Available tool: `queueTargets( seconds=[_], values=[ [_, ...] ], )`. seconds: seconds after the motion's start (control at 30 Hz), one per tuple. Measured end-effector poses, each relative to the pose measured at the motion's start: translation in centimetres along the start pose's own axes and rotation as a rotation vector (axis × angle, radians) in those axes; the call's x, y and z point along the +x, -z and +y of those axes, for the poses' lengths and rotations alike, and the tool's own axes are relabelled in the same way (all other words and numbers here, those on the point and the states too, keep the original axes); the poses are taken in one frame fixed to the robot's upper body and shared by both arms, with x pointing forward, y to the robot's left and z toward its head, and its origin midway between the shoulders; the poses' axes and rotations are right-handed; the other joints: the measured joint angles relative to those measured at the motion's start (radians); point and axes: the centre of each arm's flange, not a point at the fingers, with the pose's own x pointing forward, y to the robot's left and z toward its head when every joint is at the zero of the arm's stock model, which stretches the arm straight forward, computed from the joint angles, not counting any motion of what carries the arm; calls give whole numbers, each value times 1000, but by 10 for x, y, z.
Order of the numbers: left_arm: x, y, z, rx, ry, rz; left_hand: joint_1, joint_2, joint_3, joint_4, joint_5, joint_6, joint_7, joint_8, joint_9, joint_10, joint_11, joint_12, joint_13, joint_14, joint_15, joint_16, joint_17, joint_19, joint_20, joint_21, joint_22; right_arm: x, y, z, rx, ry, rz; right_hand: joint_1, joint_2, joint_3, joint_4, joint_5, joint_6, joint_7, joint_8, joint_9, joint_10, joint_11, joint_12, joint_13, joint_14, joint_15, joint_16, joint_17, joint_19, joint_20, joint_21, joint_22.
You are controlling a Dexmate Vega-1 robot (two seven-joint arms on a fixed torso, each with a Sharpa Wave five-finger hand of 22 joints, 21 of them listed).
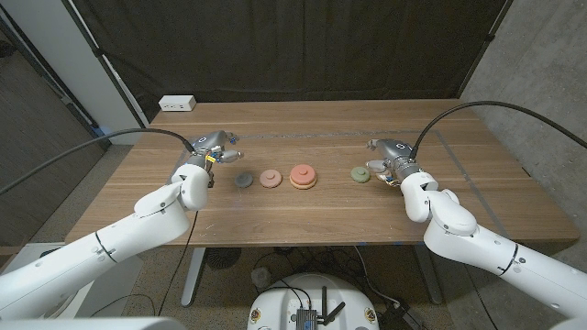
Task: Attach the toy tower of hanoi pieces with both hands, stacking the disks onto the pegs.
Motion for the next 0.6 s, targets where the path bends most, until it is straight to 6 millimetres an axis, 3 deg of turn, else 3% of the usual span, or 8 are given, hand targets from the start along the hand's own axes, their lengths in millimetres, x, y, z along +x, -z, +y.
queueTargets(
  seconds=[0.6],
  values=[
    [9,0,9,85,136,-128,0,0,0,0,0,-2,-2,0,0,4,-4,0,0,0,0,0,-5,0,0,0,0,-3,-2,1,10,-3,3,0,0,1,1,0,-3,-3,-8,0,0,0,0,3,0,0,-3,0,-5,-2,0,0]
  ],
)
